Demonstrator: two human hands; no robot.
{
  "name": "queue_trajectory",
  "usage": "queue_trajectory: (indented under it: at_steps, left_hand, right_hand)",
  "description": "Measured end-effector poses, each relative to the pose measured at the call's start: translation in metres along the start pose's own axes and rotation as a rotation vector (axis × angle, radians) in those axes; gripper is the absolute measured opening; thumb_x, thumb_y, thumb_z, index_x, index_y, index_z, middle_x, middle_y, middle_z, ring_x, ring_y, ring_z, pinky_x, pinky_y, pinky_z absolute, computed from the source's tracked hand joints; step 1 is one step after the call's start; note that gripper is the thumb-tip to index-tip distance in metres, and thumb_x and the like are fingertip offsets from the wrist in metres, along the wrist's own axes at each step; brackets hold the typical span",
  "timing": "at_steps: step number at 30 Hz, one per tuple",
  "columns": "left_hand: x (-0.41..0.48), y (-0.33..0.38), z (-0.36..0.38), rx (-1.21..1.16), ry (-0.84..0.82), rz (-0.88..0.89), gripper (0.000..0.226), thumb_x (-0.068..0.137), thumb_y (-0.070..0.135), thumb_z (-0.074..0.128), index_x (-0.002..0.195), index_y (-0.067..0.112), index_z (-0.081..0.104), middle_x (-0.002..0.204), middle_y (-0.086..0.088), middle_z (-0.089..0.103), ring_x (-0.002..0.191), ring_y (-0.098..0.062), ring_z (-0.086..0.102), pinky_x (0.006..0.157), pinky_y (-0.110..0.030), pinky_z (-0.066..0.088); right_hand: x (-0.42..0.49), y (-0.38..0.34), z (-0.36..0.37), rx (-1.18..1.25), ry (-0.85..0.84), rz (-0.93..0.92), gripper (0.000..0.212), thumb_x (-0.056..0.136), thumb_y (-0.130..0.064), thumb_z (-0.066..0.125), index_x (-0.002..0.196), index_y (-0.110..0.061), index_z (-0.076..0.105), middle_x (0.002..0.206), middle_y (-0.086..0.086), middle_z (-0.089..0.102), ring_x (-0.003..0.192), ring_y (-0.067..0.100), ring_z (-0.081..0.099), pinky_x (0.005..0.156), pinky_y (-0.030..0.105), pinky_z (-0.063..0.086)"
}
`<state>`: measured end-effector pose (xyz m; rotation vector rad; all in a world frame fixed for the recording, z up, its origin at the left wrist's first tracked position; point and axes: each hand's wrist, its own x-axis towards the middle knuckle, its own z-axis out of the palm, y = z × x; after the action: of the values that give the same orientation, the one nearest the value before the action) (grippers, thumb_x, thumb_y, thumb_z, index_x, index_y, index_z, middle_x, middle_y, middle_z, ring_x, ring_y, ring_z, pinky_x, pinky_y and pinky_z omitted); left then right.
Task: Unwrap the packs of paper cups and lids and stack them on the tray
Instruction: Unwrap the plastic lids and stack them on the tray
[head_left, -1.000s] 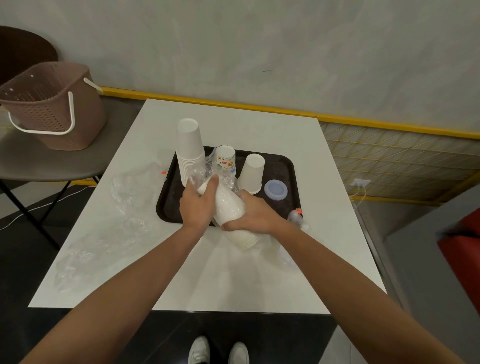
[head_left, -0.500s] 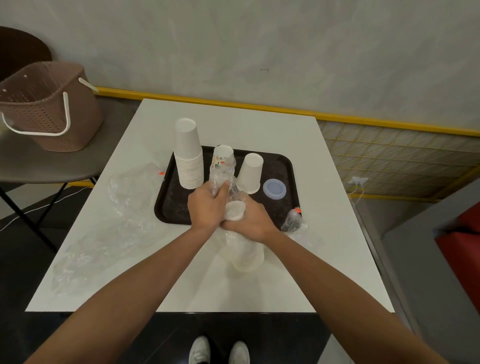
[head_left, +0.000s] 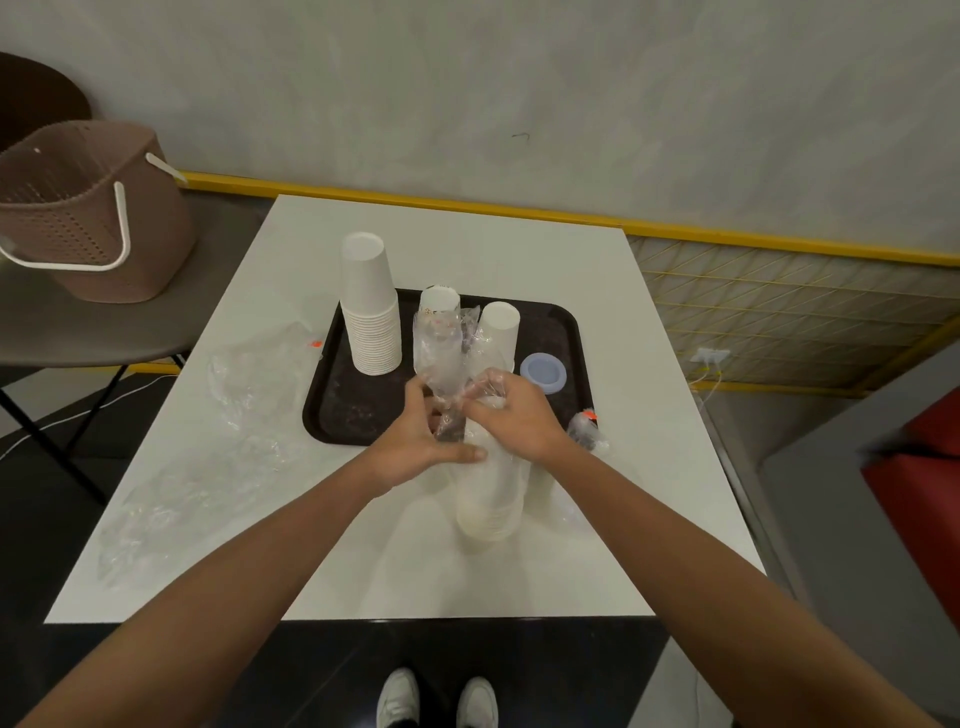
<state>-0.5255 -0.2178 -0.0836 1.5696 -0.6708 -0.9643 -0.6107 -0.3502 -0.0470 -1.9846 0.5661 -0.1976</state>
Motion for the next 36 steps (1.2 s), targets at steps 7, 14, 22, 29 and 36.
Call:
queue_trajectory:
  at_steps: [7, 14, 22, 29, 36]
  left_hand:
    - [0.0, -0.008, 0.015, 0.492, -0.008, -0.017, 0.071, 0.053, 0.042, 0.088, 0.113, 0.017, 0.06, 0.108, -0.005, 0.066, 0.1, -0.021, 0.062, 0.091, -0.038, 0.051]
    - [-0.007, 0.007, 0.024, 0.457, 0.015, 0.101, 0.062, 0.063, 0.023, 0.087, 0.115, 0.03, 0.054, 0.098, 0.022, 0.058, 0.091, 0.002, 0.057, 0.074, 0.0, 0.039]
    - [-0.005, 0.023, 0.025, 0.272, 0.075, 0.183, 0.066, 0.062, 0.038, 0.086, 0.12, 0.024, 0.058, 0.11, 0.011, 0.067, 0.102, -0.001, 0.063, 0.091, -0.024, 0.05]
    - [-0.002, 0.046, 0.021, 0.141, 0.158, 0.235, 0.057, 0.069, 0.038, 0.08, 0.12, 0.022, 0.06, 0.114, 0.007, 0.068, 0.109, -0.007, 0.062, 0.099, -0.036, 0.048]
    - [-0.005, 0.067, 0.011, -0.04, 0.227, 0.217, 0.026, 0.088, 0.001, 0.06, 0.108, 0.019, 0.059, 0.096, -0.003, 0.068, 0.082, -0.008, 0.068, 0.071, -0.017, 0.053]
  right_hand:
    - [-0.01, 0.001, -0.003, -0.005, -0.061, -0.026, 0.017, 0.077, -0.014, 0.074, 0.074, -0.024, 0.061, 0.079, -0.011, 0.063, 0.075, 0.001, 0.059, 0.067, 0.008, 0.042]
    - [-0.016, 0.007, -0.008, 0.058, -0.004, -0.015, 0.016, 0.074, -0.012, 0.078, 0.082, -0.01, 0.065, 0.078, -0.001, 0.067, 0.074, 0.009, 0.064, 0.068, 0.015, 0.05]
    - [-0.014, -0.006, -0.015, 0.166, 0.03, -0.114, 0.021, 0.079, -0.014, 0.075, 0.095, -0.019, 0.063, 0.088, 0.0, 0.071, 0.087, 0.018, 0.07, 0.085, 0.04, 0.056]
    - [-0.004, -0.028, -0.024, 0.13, 0.117, -0.168, 0.025, 0.076, -0.032, 0.076, 0.096, -0.027, 0.062, 0.092, 0.004, 0.071, 0.088, 0.02, 0.069, 0.081, 0.047, 0.056]
    - [0.001, -0.048, -0.029, 0.157, 0.208, -0.249, 0.042, 0.087, -0.03, 0.066, 0.122, -0.023, 0.044, 0.081, 0.001, 0.066, 0.073, 0.007, 0.064, 0.069, 0.018, 0.051]
